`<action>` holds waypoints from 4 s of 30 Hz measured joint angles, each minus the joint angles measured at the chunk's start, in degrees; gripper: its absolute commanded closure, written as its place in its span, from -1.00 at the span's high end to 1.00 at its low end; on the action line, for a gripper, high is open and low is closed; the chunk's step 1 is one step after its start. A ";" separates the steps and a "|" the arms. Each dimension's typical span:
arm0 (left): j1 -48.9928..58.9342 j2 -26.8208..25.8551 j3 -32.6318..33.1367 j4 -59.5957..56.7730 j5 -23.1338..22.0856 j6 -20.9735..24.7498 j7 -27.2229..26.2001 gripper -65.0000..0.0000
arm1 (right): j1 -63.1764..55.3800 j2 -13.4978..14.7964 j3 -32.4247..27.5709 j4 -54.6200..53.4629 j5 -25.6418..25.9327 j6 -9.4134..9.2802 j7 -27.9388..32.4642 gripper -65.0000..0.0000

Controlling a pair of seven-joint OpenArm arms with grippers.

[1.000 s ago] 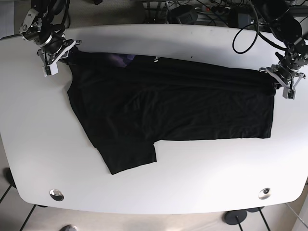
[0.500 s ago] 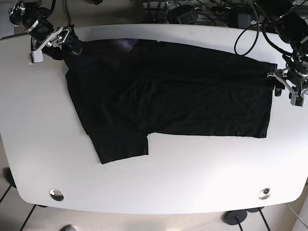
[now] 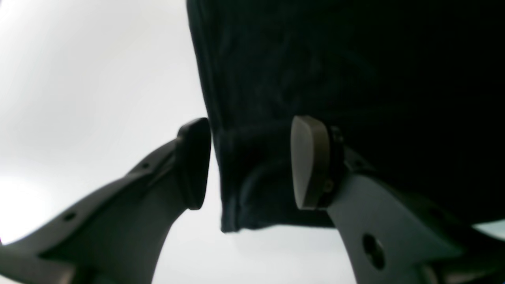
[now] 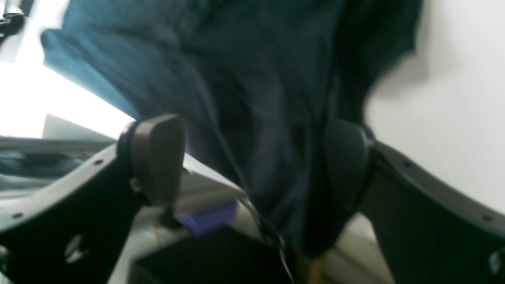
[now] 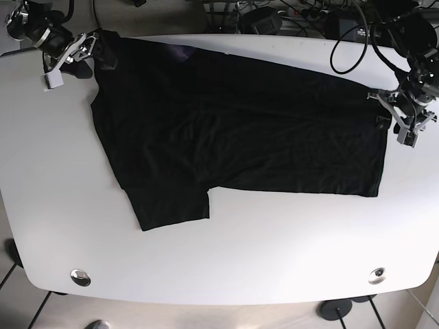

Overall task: Fold the T-shirt properly
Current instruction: 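Pull the folded edge with both grippers to straighten the shirt, then move both grippers along the folded shirt and grasp its side edge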

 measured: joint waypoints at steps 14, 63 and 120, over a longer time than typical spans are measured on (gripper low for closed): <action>1.84 3.10 0.37 -12.26 12.24 0.22 -9.35 -0.68 | 9.20 -8.46 -6.69 -5.35 -32.46 0.90 1.75 -0.59; -16.46 7.65 5.35 -4.72 24.57 -0.04 -7.89 -0.06 | 61.72 -0.63 -44.44 -62.75 -36.96 -0.44 39.80 0.49; -30.05 -2.78 -0.22 -48.37 19.96 1.09 -16.98 -0.07 | 58.05 -3.96 -45.11 -58.88 -36.30 -10.97 42.58 -0.93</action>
